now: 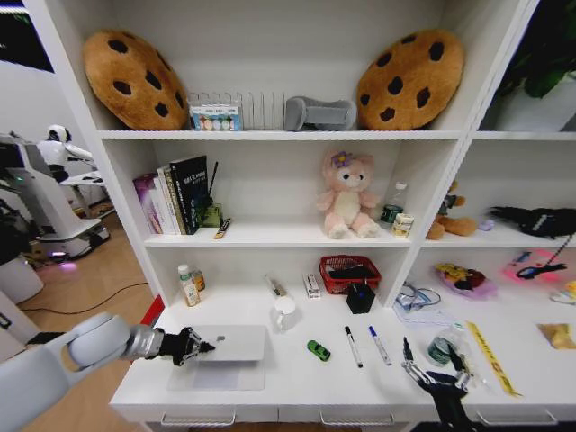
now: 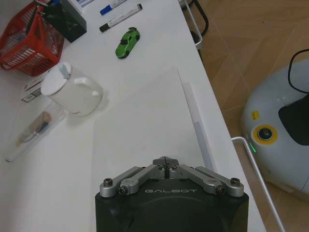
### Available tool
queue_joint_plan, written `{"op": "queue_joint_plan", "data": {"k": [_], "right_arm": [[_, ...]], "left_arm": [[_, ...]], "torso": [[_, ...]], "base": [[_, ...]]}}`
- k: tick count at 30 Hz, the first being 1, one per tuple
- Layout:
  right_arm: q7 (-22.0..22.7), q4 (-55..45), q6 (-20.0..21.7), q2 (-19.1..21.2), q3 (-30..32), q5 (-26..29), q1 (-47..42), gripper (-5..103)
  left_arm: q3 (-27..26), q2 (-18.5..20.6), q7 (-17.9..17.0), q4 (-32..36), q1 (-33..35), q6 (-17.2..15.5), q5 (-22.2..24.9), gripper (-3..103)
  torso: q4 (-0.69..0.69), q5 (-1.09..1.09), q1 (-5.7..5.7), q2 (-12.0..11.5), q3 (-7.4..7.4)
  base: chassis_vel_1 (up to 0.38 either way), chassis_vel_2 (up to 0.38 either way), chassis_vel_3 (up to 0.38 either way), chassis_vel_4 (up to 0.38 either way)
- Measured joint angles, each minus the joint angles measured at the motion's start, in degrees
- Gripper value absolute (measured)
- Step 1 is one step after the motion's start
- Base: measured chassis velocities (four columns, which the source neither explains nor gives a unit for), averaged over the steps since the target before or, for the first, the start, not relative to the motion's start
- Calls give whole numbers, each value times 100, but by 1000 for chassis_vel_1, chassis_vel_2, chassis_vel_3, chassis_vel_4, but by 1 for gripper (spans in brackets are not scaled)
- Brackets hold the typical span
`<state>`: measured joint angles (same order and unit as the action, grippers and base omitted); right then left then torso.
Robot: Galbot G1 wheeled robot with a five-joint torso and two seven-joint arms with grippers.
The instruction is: Organize the objects on the table.
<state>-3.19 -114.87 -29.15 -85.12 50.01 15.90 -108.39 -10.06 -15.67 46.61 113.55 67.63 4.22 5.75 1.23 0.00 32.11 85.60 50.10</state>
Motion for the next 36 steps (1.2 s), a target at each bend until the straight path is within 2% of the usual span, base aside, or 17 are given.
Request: {"op": "queue_joint_plan", "data": {"k": [4,5,6,7,8,10,11,13,17,19,22,28,29,32,33,34,36], "right_arm": [[28,4,15,9,-3,-1,22,100],[47,4,34,18,-14,-5,35,100],[64,-1,70,40,-49,-28,69,100],[64,-1,70,40,-49,-28,69,100],[69,-10,93,49,-65,-37,83,100],[105,-34,167,91,-112,-50,115,100],[105,-34,167,91,-112,-50,115,100],[150,-61,256,176,-148,-55,159,100],[195,-116,369,272,-182,-51,201,100],[290,-178,563,419,-249,-60,274,100],[364,-203,673,517,-311,-73,329,100],[523,-410,1376,1040,-544,129,472,100],[523,-410,1376,1040,-544,129,472,100],[655,-503,1731,1202,-650,119,446,100],[655,-503,1731,1202,-650,119,446,100],[592,-570,1867,1302,-677,137,392,100],[461,-647,1946,1383,-680,159,315,100]], "left_arm": [[-283,-107,-440,-34,247,30,244,0],[-457,-146,-721,-56,327,4,497,0],[-1017,-316,-1246,-87,507,-349,1067,0],[-1017,-316,-1246,-87,507,-349,1067,0],[-1259,-428,-1491,-108,595,-535,1342,0],[-1884,-735,-2346,-207,941,-896,2112,0],[-1884,-735,-2346,-207,941,-896,2112,0],[-2723,-1081,-3084,-245,1567,-1144,2693,0],[-3340,-1407,-3330,-235,1993,-1194,2846,-1],[-3806,-1803,-3590,-130,2370,-1245,2942,10],[-4020,-2060,-3776,-36,2570,-1261,3036,16],[-4836,-3541,-4434,421,3221,-1542,3258,43],[-4836,-3541,-4434,421,3221,-1542,3258,43],[-5160,-4195,-4542,675,3473,-1554,3283,53],[-5160,-4195,-4542,675,3473,-1554,3283,53],[-5326,-4457,-4546,784,3618,-1495,3195,64],[-5439,-4669,-4546,884,3738,-1413,3124,70]], "torso": [[-1,0,0,0,0],[-1,1,0,0,0],[2,-2,0,0,0],[2,-2,0,0,0],[3,-3,0,0,0],[2,1,1,0,0],[2,1,1,0,0],[-3,0,1,0,0],[-2,-1,0,-1,0],[0,0,0,0,0],[1,-1,0,-1,0],[-3,0,0,0,-1],[-3,0,0,0,-1],[1,-1,0,0,-1],[1,-1,0,0,-1],[1,-4,0,0,-1],[2,-3,0,0,0]], "base": [[0,0,0,0],[0,0,0,0],[0,0,0,0],[0,0,0,0],[0,0,0,0],[0,0,0,0],[0,0,0,0],[0,0,0,0],[0,0,0,0],[0,0,0,0],[0,0,0,0],[0,0,0,0],[0,0,0,0],[0,0,0,0],[0,0,0,0],[0,0,0,0],[0,0,0,0]]}}
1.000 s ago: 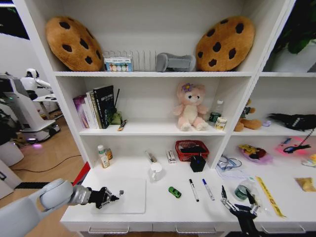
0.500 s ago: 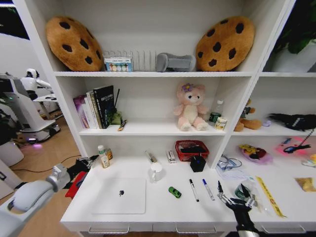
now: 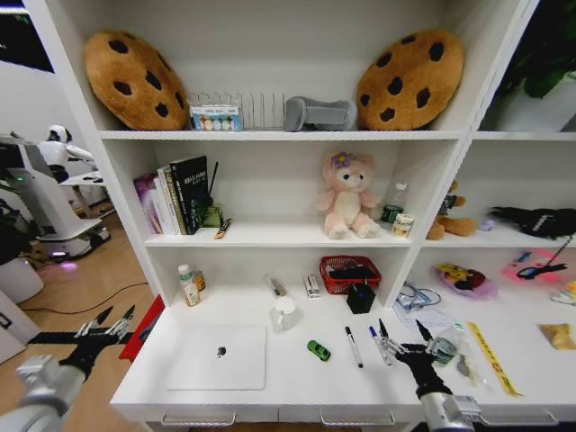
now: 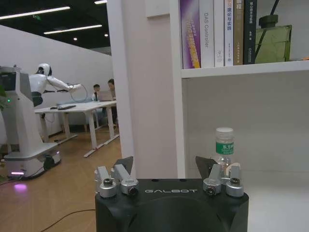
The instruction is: Organize the objects on the table.
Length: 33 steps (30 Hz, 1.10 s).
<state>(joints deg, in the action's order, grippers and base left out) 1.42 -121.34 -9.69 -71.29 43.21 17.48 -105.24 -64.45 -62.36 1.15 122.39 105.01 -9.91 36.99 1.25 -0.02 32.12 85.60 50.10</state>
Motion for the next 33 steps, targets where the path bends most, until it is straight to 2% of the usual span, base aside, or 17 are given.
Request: {"op": "queue_joint_plan", "data": {"k": [1,2,3,6,8,13,22,27,33], "right_arm": [[0,0,0,0,0,0,0,100],[-135,-72,37,69,-8,14,-65,100],[-268,-186,54,100,-17,16,-161,100],[-314,-304,63,68,-31,2,-245,100],[-304,-433,128,-11,-130,-43,-310,100],[-296,-483,138,-23,-246,-110,-357,100],[-237,-402,106,-35,-347,-115,-310,100],[-90,-242,114,-132,-451,-229,-246,100],[-52,-121,108,-163,-515,-329,-221,100]], "left_arm": [[0,0,0,0,0,0,0,70],[-55,-196,0,76,106,73,-64,76],[-66,-424,0,174,180,216,-189,86],[-21,-619,58,273,229,390,-341,92],[-9,-742,182,482,284,655,-414,98],[-125,-708,154,750,332,723,-380,100],[4,-609,164,1211,387,354,-336,100],[-79,-561,106,1386,643,-5,-323,100],[57,-637,-123,1504,771,-205,85,100]], "torso": [[0,0,0,0,0],[-5,2,-1,0,0],[-2,0,0,0,0],[-2,3,-1,1,0],[0,3,-1,1,0],[-2,2,-1,1,0],[-2,2,0,1,0],[-2,2,0,1,0],[-2,2,0,0,0]], "base": [[0,0,0,0],[0,0,0,0],[0,0,0,0],[0,0,0,0],[0,0,0,0],[0,0,0,0],[0,0,0,0],[0,0,0,0],[0,0,0,0]]}}
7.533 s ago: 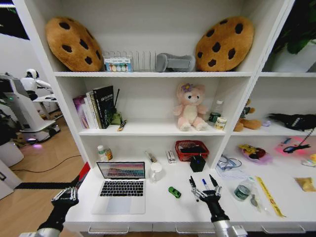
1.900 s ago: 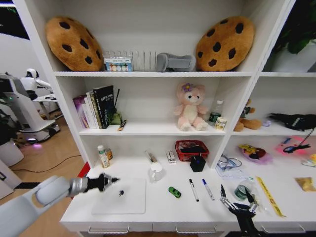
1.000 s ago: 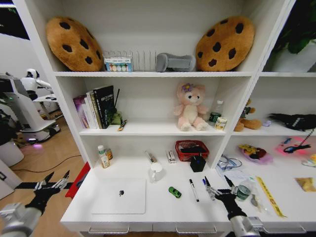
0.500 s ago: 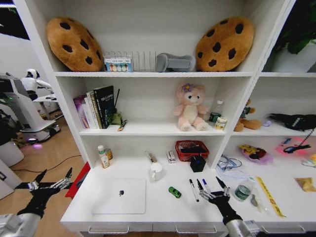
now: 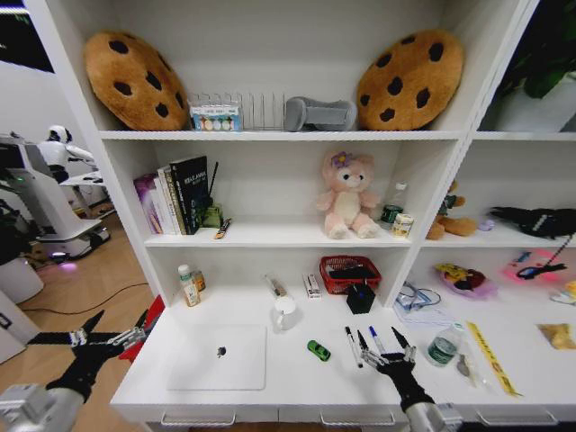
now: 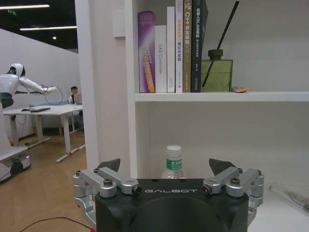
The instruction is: Organize the objects on the table.
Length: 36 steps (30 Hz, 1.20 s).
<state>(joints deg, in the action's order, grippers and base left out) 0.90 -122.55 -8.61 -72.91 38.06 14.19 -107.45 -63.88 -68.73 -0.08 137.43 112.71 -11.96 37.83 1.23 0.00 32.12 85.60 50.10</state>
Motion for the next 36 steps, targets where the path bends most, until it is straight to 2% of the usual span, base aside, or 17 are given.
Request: {"op": "queue_joint_plan", "data": {"k": [13,20,22,23,24,25,27,30,31,32,36], "right_arm": [[28,114,-87,-40,-41,-35,42,100],[-242,177,-51,119,-172,-147,33,100],[-655,304,-53,364,-434,-207,120,100],[-655,304,-53,364,-434,-207,120,100],[-1131,394,-158,603,-561,-255,167,100],[-1131,394,-158,603,-561,-255,167,100],[-1691,536,-375,950,-667,-315,230,100],[-1860,621,-425,1179,-702,-216,265,100],[-1984,722,-449,1368,-706,-81,314,100],[-1984,722,-449,1368,-706,-81,314,100],[-2623,1121,-681,1789,-665,317,466,100]], "left_arm": [[125,-24,-82,-44,-2,-13,17,100],[126,-24,-82,-48,-2,-6,11,100],[126,-23,-82,-50,-3,-3,10,100],[126,-23,-82,-50,-3,-3,10,100],[126,-23,-82,-52,-3,0,9,100],[126,-23,-82,-52,-3,0,9,100],[126,-23,-82,-53,-4,1,7,100],[126,-23,-82,-54,-5,2,6,100],[126,-22,-82,-55,-6,3,5,100],[126,-22,-82,-55,-6,3,5,100],[125,-22,-81,-57,-8,5,2,100]], "torso": [[0,0,0,-1,0],[0,1,0,-1,0],[0,-2,0,-1,0],[0,-2,0,-1,0],[0,0,0,-1,0],[0,0,0,-1,0],[0,-1,0,-1,0],[0,0,0,-1,0],[0,-1,0,-1,0],[0,-1,0,-1,0],[0,0,0,-1,0]], "base": [[0,0,0,0],[0,0,0,0],[0,0,0,0],[0,0,0,0],[0,0,0,0],[0,0,0,0],[0,0,0,0],[0,0,0,0],[0,0,0,0],[0,0,0,0],[0,0,0,0]]}}
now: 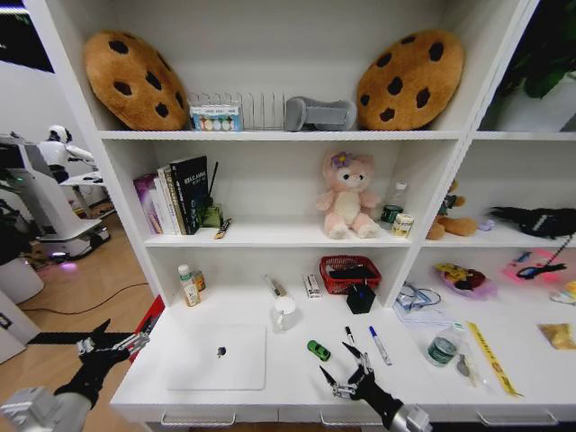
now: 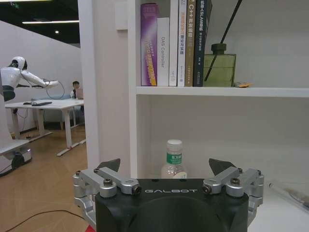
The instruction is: Organize the objects on the table.
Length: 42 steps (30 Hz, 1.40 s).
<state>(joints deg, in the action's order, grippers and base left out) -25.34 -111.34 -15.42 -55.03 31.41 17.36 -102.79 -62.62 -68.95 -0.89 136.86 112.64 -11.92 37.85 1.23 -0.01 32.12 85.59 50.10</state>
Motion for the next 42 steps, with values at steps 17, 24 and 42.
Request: {"op": "queue_joint_plan", "data": {"k": [17,24,42], "right_arm": [[352,713,533,254,-893,1045,1201,100],[351,939,674,279,-1194,1094,1481,100],[459,1249,902,337,-1627,1145,1860,100]], "left_arm": [[-1,0,1,-1,0,4,-1,100],[-1,0,1,-1,0,4,-1,100],[-1,0,3,-1,-1,4,-1,100]], "torso": [[0,0,0,0,0],[0,1,0,0,0],[0,1,0,0,0]], "base": [[0,0,0,0],[0,0,0,0],[0,0,0,0]]}}
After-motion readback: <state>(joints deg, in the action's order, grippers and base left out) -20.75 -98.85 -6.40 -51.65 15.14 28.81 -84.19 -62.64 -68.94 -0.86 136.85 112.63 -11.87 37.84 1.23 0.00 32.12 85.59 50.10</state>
